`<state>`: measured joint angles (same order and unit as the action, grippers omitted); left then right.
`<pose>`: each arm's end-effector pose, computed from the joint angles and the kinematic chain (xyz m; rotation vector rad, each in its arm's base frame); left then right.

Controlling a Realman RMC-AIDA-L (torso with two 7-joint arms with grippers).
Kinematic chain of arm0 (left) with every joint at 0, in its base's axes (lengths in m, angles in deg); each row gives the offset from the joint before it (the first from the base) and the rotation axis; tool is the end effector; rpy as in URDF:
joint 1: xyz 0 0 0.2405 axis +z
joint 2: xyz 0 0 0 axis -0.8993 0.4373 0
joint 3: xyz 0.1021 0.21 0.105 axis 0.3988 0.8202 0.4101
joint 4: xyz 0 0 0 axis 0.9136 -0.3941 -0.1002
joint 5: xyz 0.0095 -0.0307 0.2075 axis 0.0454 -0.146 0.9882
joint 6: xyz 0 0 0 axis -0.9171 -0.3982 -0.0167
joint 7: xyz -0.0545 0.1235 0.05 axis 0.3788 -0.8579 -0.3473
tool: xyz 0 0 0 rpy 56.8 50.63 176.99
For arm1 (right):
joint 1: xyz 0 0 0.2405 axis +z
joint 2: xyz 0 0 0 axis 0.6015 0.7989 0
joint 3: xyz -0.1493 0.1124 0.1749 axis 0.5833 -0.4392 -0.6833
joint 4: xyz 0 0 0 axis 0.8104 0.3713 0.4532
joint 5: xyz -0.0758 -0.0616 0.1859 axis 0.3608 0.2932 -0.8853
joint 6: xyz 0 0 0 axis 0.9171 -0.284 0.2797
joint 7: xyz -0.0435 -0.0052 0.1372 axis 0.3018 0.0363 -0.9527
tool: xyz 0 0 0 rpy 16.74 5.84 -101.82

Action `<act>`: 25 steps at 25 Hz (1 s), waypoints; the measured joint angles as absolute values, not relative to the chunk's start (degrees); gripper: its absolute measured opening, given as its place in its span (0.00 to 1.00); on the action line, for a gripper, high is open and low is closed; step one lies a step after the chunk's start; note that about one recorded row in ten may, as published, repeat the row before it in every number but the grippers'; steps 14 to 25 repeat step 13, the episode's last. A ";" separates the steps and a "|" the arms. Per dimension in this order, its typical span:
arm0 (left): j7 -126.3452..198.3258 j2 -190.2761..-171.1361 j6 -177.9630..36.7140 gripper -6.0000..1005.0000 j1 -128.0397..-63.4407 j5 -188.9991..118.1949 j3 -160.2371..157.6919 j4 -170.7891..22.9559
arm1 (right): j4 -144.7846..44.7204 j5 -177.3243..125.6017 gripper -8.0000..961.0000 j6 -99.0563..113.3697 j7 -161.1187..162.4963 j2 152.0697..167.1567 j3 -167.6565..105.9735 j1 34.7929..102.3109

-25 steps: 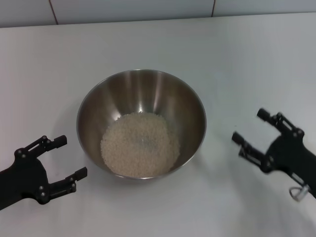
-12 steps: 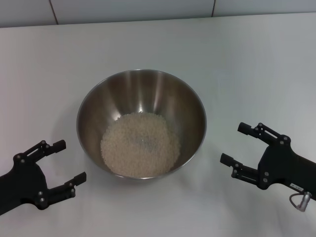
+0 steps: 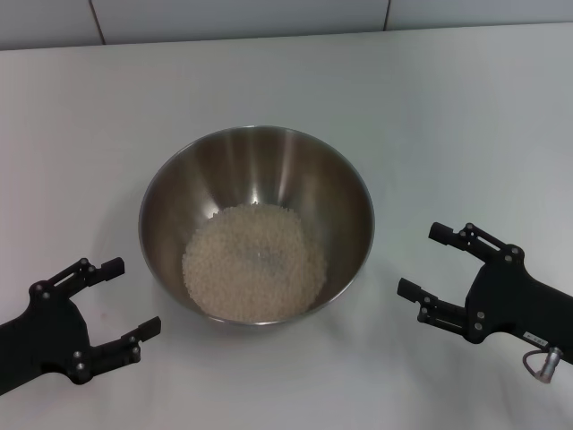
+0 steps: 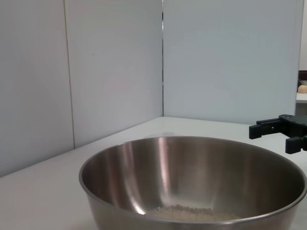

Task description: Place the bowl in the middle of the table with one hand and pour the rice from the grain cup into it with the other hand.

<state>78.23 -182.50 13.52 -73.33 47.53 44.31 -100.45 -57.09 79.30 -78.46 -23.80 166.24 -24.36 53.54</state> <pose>-0.3399 0.2151 -0.0086 -2.5417 -0.3116 -0.7443 0.3270 0.2155 -0.0419 -2.3683 0.3088 0.8718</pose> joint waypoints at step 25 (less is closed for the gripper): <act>78.20 -182.44 13.52 0.86 -73.11 47.53 43.99 -100.45 | -55.95 79.13 0.85 -78.12 -21.62 166.35 -24.26 53.23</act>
